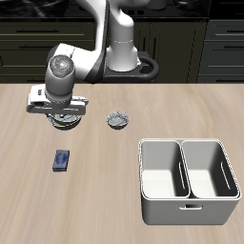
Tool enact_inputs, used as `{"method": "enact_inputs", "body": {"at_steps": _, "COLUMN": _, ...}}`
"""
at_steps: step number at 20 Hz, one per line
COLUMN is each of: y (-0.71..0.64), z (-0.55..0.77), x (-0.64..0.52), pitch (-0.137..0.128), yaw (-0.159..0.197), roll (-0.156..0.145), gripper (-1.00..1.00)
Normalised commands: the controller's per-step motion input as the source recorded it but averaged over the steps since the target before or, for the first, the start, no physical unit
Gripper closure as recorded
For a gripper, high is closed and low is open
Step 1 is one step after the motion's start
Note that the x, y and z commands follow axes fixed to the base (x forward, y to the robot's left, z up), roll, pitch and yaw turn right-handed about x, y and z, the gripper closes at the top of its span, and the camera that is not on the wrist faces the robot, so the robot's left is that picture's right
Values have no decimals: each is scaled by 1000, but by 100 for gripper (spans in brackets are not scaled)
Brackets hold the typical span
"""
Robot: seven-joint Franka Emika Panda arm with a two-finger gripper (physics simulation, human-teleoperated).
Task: Stack the middle-sized bowl on the largest bowl
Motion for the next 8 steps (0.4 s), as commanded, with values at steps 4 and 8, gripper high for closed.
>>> {"method": "enact_inputs", "body": {"at_steps": 4, "y": 210, "z": 98, "x": -149, "pitch": -4, "yaw": 66, "roll": -30, "gripper": -100}}
{"method": "enact_inputs", "body": {"at_steps": 8, "y": 252, "z": 236, "x": -108, "pitch": -11, "yaw": -9, "roll": 50, "gripper": -100}}
